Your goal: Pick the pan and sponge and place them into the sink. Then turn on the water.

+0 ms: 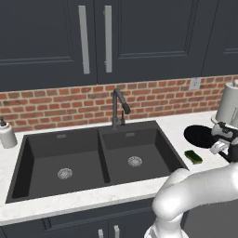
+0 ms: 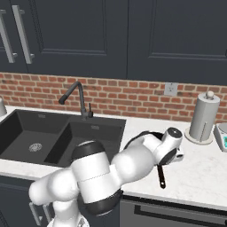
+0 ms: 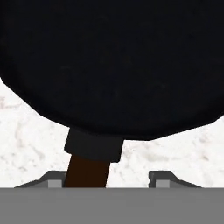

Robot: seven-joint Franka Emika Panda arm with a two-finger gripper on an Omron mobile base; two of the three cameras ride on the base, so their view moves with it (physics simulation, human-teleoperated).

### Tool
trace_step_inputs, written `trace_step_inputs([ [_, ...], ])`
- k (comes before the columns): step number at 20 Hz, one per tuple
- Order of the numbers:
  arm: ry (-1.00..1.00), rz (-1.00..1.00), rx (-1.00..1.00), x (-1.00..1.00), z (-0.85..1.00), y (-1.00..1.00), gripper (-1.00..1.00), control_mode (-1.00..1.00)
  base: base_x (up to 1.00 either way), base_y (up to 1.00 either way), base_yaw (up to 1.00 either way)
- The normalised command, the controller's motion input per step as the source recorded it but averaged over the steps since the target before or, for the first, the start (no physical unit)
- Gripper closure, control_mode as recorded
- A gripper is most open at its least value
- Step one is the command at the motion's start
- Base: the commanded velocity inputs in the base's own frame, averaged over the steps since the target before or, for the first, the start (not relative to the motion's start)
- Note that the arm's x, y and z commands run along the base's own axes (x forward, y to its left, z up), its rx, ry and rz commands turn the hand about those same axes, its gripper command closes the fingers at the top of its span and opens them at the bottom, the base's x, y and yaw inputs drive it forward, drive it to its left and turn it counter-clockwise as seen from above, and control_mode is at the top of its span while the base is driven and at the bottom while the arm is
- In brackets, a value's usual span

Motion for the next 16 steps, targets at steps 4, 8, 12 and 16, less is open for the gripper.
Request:
trace_step_inputs([
  [4, 0.00, -0.01, 0.00, 0.09, 0.00, 0.05, 1.00, -1.00, 0.00, 0.00, 0.00],
  [8, -0.01, 0.00, 0.00, -0.16, 0.00, 0.00, 1.00, -1.00, 0.00, 0.00, 0.00],
  [12, -0.13, 0.01, 0.00, -0.47, 0.14, 0.00, 1.00, -1.00, 0.00, 0.00, 0.00],
  [16, -0.15, 0.02, 0.00, -0.38, 0.33, 0.01, 1.00, -1.00, 0.00, 0.00, 0.00],
])
